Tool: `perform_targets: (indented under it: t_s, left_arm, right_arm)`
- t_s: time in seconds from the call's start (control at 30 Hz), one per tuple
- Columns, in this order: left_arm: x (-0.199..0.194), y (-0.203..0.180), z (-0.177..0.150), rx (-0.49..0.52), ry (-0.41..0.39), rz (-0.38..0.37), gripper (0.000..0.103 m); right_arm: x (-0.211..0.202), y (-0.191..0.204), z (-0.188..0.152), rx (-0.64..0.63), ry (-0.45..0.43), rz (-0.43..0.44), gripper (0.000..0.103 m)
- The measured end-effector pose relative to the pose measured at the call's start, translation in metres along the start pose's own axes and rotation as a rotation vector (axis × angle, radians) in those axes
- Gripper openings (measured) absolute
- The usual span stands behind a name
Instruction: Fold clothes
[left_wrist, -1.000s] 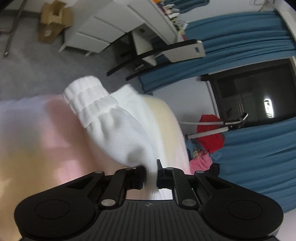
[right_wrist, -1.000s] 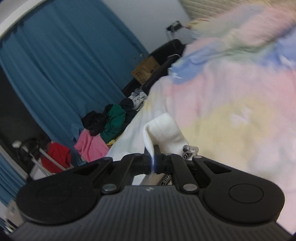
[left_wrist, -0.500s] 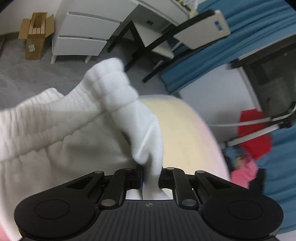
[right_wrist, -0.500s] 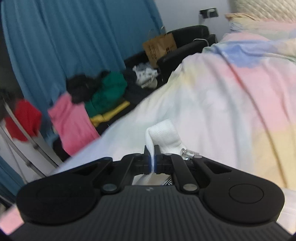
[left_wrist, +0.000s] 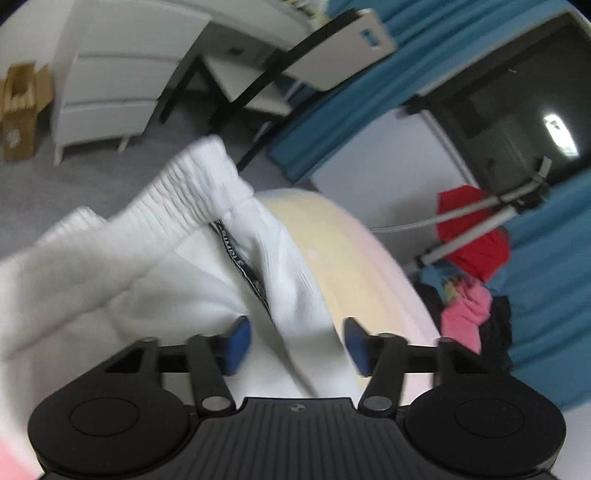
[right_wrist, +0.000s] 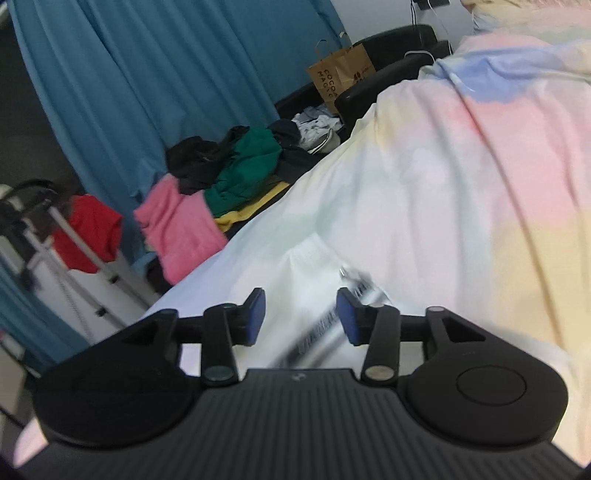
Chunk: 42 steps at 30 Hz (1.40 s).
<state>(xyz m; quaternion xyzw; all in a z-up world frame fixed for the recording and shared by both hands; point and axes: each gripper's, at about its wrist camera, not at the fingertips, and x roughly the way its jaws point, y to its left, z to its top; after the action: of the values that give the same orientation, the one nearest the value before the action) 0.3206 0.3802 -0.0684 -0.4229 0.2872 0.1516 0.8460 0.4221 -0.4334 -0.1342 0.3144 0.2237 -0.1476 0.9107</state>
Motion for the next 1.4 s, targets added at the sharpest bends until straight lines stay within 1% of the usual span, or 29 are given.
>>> perform_targets:
  t_s: [0.07,0.1,0.17,0.23,0.4,0.47,0.5,0.57,0.6,0.63,0.7,0.77,0.83,0.87,0.9,0.93,0.97,1.0,1.03,1.07,1.1,1.17,1.27,1.3,1.4]
  left_arm:
    - [-0.025,0.001,-0.008,0.065,-0.017,-0.027,0.079]
    - [-0.038,0.004,-0.014,0.088,-0.025,-0.033,0.08]
    - [-0.061,0.014,-0.028,0.07,-0.031,-0.037,0.081]
    - [-0.076,0.035,-0.044,-0.016,0.001,-0.037,0.083]
    - [-0.108,0.094,-0.085,-0.275,0.11,-0.036,0.082]
    - [-0.111,0.113,-0.093,-0.357,0.137,-0.046,0.082]
    - [-0.111,0.122,-0.096,-0.395,0.148,-0.052,0.082]
    - [-0.11,0.131,-0.096,-0.416,0.149,-0.072,0.082]
    - [-0.108,0.132,-0.095,-0.416,0.141,-0.086,0.082]
    - [-0.105,0.134,-0.093,-0.415,0.128,-0.103,0.081]
    - [-0.097,0.135,-0.092,-0.427,0.092,-0.115,0.077]
    - [-0.089,0.137,-0.092,-0.442,0.053,-0.12,0.066]
    - [-0.079,0.135,-0.088,-0.43,0.013,-0.114,0.063]
    - [-0.075,0.132,-0.087,-0.411,-0.018,-0.101,0.053]
    - [-0.072,0.13,-0.087,-0.401,-0.039,-0.094,0.05]
    - [-0.071,0.129,-0.086,-0.399,-0.05,-0.092,0.044]
    - [-0.069,0.127,-0.086,-0.397,-0.061,-0.089,0.031]
    - [-0.068,0.126,-0.086,-0.395,-0.072,-0.087,0.018]
    - [-0.066,0.124,-0.085,-0.392,-0.083,-0.085,0.017]
    - [-0.065,0.123,-0.085,-0.39,-0.095,-0.083,0.014]
    - [-0.067,0.122,-0.084,-0.388,-0.105,-0.094,0.013]
    - [-0.078,0.117,-0.08,-0.355,-0.126,-0.128,0.011]
    - [-0.095,0.106,-0.077,-0.277,-0.144,-0.169,0.01]
    - [-0.103,0.106,-0.078,-0.271,-0.145,-0.18,0.01]
    - [-0.123,0.11,-0.079,-0.301,-0.15,-0.199,0.01]
  right_arm:
    - [-0.029,-0.014,-0.007,0.057,0.02,0.039,0.047]
    - [-0.041,-0.022,-0.014,0.085,0.036,0.053,0.048]
    - [-0.065,-0.037,-0.027,0.139,0.07,0.079,0.048]
    - [-0.089,-0.052,-0.041,0.193,0.104,0.105,0.049]
    - [-0.121,-0.106,-0.065,0.377,0.141,0.111,0.052]
    - [-0.123,-0.127,-0.071,0.473,0.157,0.121,0.052]
    - [-0.12,-0.131,-0.073,0.489,0.164,0.128,0.052]
    - [-0.112,-0.139,-0.078,0.513,0.18,0.141,0.052]
    - [-0.103,-0.14,-0.079,0.513,0.201,0.153,0.052]
    - [-0.096,-0.139,-0.08,0.511,0.201,0.156,0.052]
    - [-0.08,-0.138,-0.08,0.506,0.196,0.158,0.052]
    - [-0.065,-0.138,-0.078,0.489,0.176,0.159,0.051]
    - [-0.049,-0.138,-0.074,0.468,0.162,0.165,0.049]
    - [-0.041,-0.138,-0.07,0.46,0.154,0.166,0.049]
    - [-0.034,-0.138,-0.066,0.451,0.146,0.166,0.048]
    - [-0.029,-0.138,-0.063,0.446,0.129,0.167,0.042]
    - [-0.028,-0.139,-0.063,0.438,0.114,0.165,0.036]
    - [-0.027,-0.14,-0.063,0.431,0.1,0.162,0.026]
    - [-0.026,-0.141,-0.063,0.423,0.085,0.16,0.021]
    - [-0.031,-0.139,-0.063,0.413,0.058,0.175,0.019]
    - [-0.036,-0.137,-0.064,0.403,0.031,0.192,0.016]
    - [-0.047,-0.133,-0.064,0.382,-0.025,0.226,0.014]
    - [-0.063,-0.132,-0.058,0.392,-0.042,0.255,0.013]
    - [-0.07,-0.132,-0.057,0.386,-0.047,0.262,0.013]
    - [-0.091,-0.136,-0.055,0.377,-0.044,0.253,0.013]
